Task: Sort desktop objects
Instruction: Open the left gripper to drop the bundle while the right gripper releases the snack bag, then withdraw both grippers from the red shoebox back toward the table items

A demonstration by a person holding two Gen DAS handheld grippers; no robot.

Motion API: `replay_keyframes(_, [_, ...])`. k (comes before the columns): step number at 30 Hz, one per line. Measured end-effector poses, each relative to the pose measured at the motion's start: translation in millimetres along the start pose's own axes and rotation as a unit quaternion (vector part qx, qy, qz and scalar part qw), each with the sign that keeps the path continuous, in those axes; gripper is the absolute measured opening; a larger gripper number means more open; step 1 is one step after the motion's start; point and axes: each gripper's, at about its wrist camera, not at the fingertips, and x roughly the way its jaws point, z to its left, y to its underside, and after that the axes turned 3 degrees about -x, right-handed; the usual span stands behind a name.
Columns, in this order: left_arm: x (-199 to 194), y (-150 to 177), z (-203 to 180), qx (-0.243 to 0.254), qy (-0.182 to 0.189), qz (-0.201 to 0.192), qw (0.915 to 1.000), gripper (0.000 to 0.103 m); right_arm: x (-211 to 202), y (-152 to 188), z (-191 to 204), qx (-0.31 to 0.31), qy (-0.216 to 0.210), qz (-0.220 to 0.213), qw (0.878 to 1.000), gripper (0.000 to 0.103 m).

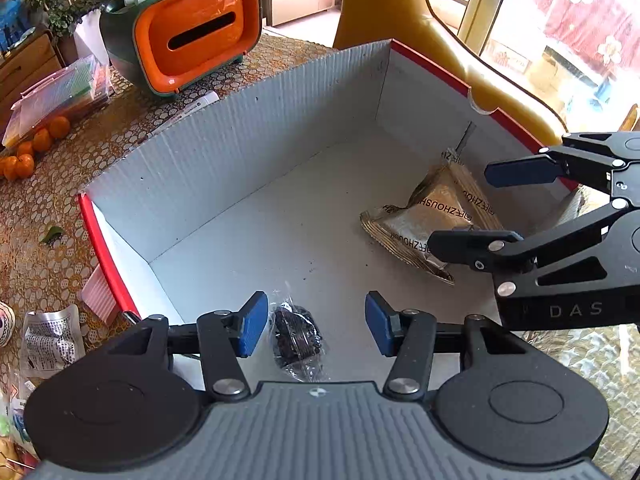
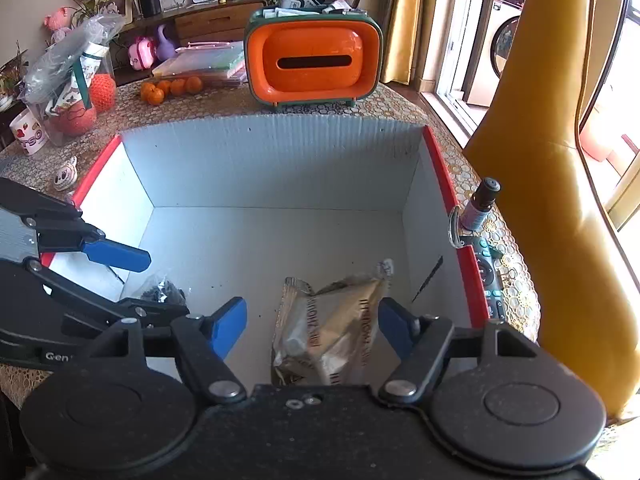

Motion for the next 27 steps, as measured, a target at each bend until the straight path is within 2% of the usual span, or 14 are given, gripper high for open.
replay_keyframes(3, [-13.7,4.9,-1.2,-0.002,0.002,-0.019,0.9998,0.052,-10.5,2.8,2.2,-0.001,-0.005,-0.012,1.000,0.079])
replay_keyframes(10, [-42.9,18.0,2.7,0.001,0.003,-0.061,0.9981,0.052,-32.6,6.0,13.0,-0.007,-0.007,-0.032,0.999,0.083])
replay_keyframes(13, [-55.9,26.2,2.5,0.008,-0.011,-0.074,0.9971,0.052,-43.0,8.5,18.4,-0.007,-0.007,-0.044,0.999,0.085])
replay_keyframes(27, [-107.7,67.5,25.1,-0.011,-0.019,-0.132,0.9910,0.052,-76.8,16.6,55.2,-0.008,-0.036,-0.090,0.995,0.091])
